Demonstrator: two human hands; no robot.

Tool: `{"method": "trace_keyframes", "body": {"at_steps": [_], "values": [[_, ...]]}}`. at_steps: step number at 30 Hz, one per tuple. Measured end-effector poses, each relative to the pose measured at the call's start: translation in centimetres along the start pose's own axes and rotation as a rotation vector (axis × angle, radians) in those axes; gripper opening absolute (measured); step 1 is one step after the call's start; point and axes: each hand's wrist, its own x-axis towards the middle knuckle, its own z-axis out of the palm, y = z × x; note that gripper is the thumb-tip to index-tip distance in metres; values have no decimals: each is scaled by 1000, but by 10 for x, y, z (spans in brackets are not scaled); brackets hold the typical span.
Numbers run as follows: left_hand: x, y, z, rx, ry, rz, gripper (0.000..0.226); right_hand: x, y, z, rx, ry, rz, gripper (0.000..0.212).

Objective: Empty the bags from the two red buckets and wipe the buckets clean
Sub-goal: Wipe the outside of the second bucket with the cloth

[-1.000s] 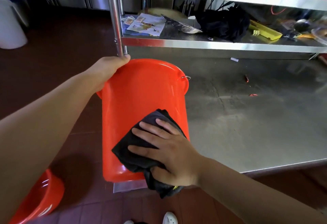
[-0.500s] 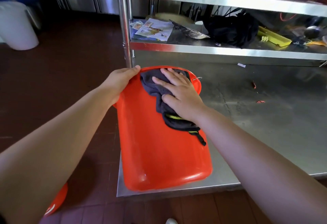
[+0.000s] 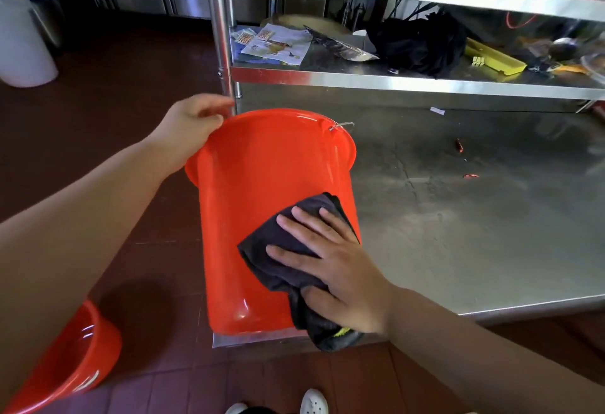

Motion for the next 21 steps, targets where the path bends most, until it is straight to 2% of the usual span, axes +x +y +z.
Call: {"method": "trace_keyframes", "body": {"at_steps": [2,5,6,8,10,14,19,21], "values": [[7,21,13,131,-38,20,50,-3,-5,4,-28,-7,-27,59],[12,39,33,107,-144,-76,32,0,-8,8,-69,0,-40,59],[13,38,38,121,-164,-117,35,1,-8,8,-77,1,-43,60],[13,33,42,258,-125,-141,54,7,-7,6,-82,-11,-59,60],[13,26,41,310,-34,-149,61,13,-6,5,-80,-30,-80,61],[15,18,36,126,-14,-195,64,37,8,-5,-46,-17,-45,63],[13,13,44,-77,-35,-193,62,85,54,-35,-22,91,190,58],[12,9,48,-149,-11,-205,62,92,64,-38,12,108,227,56]]}}
